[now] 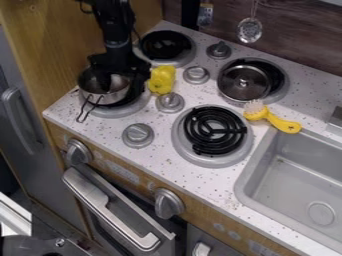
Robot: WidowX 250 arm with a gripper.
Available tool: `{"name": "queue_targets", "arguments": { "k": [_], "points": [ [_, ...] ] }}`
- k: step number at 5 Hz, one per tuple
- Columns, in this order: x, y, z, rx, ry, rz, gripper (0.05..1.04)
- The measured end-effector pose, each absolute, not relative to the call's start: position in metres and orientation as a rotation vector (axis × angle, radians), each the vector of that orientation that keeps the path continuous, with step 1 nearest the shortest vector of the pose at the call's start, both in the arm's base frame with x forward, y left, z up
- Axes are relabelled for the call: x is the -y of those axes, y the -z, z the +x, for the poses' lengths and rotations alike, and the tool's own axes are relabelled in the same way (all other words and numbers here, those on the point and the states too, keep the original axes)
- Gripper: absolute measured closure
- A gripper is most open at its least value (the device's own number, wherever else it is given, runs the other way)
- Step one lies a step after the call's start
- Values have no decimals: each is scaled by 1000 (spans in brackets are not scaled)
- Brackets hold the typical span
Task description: Move the silver pot over the low right burner
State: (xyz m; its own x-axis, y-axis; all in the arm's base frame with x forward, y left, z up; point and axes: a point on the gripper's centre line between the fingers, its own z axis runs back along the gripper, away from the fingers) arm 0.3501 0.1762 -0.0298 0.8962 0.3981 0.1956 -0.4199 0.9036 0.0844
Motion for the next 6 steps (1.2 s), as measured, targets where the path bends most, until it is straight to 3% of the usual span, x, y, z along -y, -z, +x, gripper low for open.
{"name": "queue_targets", "arguments": {
  "k": [1, 3, 4, 5, 6],
  "points": [
    [-179, 42, 351, 155, -429, 143, 121],
    [-178, 43, 354, 175, -423, 155, 691],
    [-176, 33, 353, 204, -415, 163, 916],
    [-171, 5, 360, 260, -371, 162, 1004],
    [-137, -20, 373, 311, -251, 173, 1011]
  ]
}}
